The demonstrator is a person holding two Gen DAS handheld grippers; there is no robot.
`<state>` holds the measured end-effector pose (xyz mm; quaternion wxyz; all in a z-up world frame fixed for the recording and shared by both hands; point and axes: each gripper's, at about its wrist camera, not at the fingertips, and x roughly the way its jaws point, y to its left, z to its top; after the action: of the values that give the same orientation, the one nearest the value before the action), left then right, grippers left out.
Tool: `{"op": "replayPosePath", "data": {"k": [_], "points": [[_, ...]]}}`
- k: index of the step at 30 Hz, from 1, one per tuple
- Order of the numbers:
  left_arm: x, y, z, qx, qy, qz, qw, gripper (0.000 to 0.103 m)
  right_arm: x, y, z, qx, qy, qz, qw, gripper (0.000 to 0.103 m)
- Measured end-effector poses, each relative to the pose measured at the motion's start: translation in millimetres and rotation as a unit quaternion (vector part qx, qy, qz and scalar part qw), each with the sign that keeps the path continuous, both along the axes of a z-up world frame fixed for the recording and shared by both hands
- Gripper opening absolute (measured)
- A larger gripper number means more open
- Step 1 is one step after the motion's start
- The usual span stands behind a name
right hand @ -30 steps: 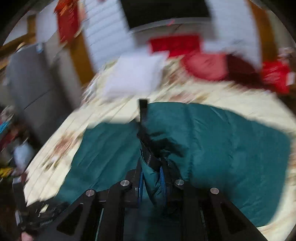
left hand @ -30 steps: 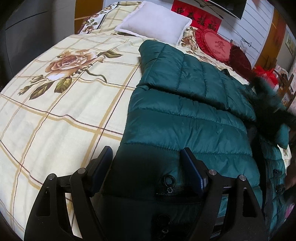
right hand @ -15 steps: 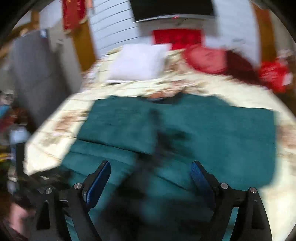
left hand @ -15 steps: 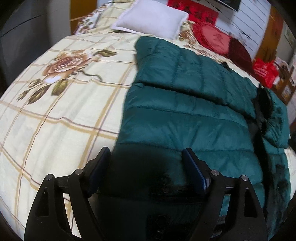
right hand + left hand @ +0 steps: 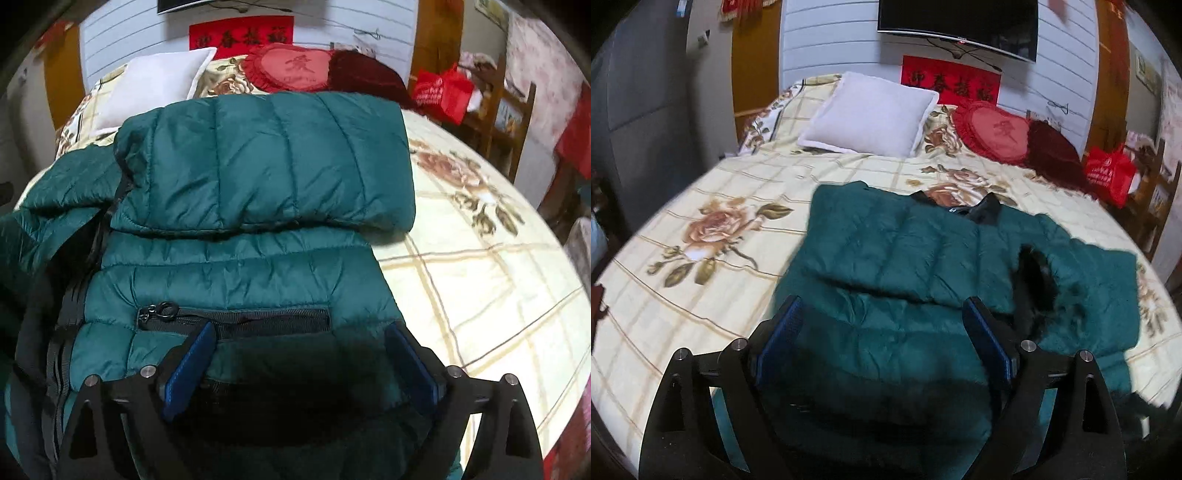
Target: Fold large clothes
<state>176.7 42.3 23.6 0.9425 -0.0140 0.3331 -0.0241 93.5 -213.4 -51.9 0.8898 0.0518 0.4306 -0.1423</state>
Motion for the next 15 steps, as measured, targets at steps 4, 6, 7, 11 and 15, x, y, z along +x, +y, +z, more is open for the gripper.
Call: {"op": "replayPosePath", "data": {"k": [4, 6, 7, 11, 15], "points": [[-0.9, 28.0, -21.4, 0.051, 0.019, 0.038, 0.9978, 0.087, 3.6, -7.1, -1.4, 0.024, 0.000, 0.005, 1.000, 0.094], [0.4, 43.7, -15.8, 0.008, 0.017, 0.039, 0.9991, 0.087, 4.7, -7.9, -2.2, 0.027, 0.001, 0.004, 1.000, 0.095], [0.2, 44.2, -11.2, -0.015, 0.014, 0.030, 0.9993, 0.087, 5.1, -7.3, -2.5, 0.026, 0.002, 0.004, 1.000, 0.096], [6.8, -9.8, 2.1, -0.058, 0.035, -0.090, 0.9937, 0.087, 3.7, -4.5, -3.8, 0.019, 0.006, -0.002, 1.000, 0.097], [11.6, -73.8, -6.3, -0.074, 0.059, -0.187, 0.9779, 0.087, 2.0, -10.4, -5.3, 0.027, 0.003, -0.001, 1.000, 0.098]]}}
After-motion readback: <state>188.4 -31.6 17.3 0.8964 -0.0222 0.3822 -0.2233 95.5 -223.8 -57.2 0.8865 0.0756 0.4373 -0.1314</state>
